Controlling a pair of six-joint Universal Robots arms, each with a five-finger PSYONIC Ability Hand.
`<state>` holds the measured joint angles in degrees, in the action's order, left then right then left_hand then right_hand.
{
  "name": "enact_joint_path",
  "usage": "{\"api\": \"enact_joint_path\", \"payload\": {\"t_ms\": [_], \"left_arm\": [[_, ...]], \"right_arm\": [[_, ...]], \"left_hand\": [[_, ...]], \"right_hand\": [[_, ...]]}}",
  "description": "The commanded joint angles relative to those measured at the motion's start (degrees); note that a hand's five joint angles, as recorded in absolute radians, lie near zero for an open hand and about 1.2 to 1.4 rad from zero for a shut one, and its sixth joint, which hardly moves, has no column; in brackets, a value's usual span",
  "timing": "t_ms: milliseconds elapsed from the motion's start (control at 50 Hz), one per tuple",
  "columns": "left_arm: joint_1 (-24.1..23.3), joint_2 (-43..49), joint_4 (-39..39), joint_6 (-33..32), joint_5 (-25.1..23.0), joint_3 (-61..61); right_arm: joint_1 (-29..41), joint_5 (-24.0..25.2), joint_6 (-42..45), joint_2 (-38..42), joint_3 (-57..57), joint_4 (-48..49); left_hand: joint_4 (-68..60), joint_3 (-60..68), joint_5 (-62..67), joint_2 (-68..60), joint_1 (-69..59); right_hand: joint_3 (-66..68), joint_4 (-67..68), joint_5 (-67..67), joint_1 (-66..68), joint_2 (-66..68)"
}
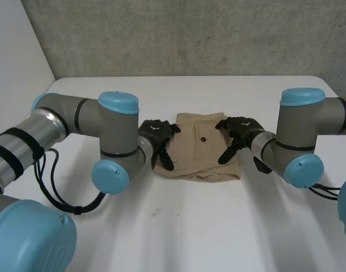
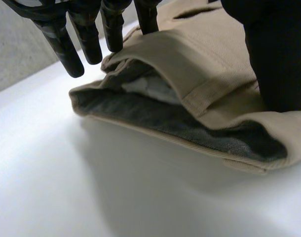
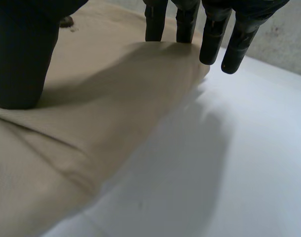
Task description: Fold the shorts.
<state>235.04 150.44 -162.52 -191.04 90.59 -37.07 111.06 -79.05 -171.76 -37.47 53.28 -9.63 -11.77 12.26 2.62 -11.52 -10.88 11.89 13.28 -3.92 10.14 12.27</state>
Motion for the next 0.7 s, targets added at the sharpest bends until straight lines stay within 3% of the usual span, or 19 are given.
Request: {"api": "enact_joint_path", "payload": {"t_ms": [20,160,280,340,500,560,700], "left_arm": [[-0.54,-0.76,1.86,-2.31,0.29,-1.16],[-1.25,-6.2,1.86,-2.23,0.11,-1.77],[-0.81,-17.88,1.42,-1.79,0.38,-6.77],[0.59,-26.58,-0.34,-1.35,0.64,-11.43],[7.8,-47.94,-3.77,4.18,0.9,-29.18],[11.14,-56.02,-3.94,6.64,0.82,-37.7],[14.75,-64.21,-4.47,6.91,0.38,-47.47]], "right_arm": [[-0.06,0.03,3.0,-1.2,0.16,-1.97],[0.65,0.73,6.7,-5.85,0.6,-4.17],[0.47,-0.23,6.09,-21.03,5.51,-0.85],[0.03,-1.72,4.42,-26.32,8.94,2.85],[-0.23,-14.28,0.81,-46.52,25.19,11.56],[-0.58,-15.96,1.51,-50.4,29.24,10.61],[-3.48,-15.53,1.78,-54.02,33.47,5.15]], "left_hand": [[0.38,-0.87,-1.23,0.13,-0.51],[1.05,-1.54,-1.9,0.8,0.16],[1.05,-1.54,-1.9,0.8,0.16],[1.05,-1.54,-1.9,0.8,0.16],[1.56,-2.05,-2.41,1.31,0.67],[1.56,-2.05,-2.41,1.31,0.67],[1.56,-2.05,-2.41,1.31,0.67]], "right_hand": [[-1.89,-3.28,3.92,-0.14,-2.27],[-1.89,-3.28,3.92,-0.14,-2.27],[-1.89,-3.28,3.92,-0.14,-2.27],[-1.89,-3.28,3.92,-0.14,-2.27],[-1.89,-3.28,3.92,-0.14,-2.27],[-1.89,-3.28,3.92,-0.14,-2.27],[-1.89,-3.28,3.92,-0.14,-2.27]]}}
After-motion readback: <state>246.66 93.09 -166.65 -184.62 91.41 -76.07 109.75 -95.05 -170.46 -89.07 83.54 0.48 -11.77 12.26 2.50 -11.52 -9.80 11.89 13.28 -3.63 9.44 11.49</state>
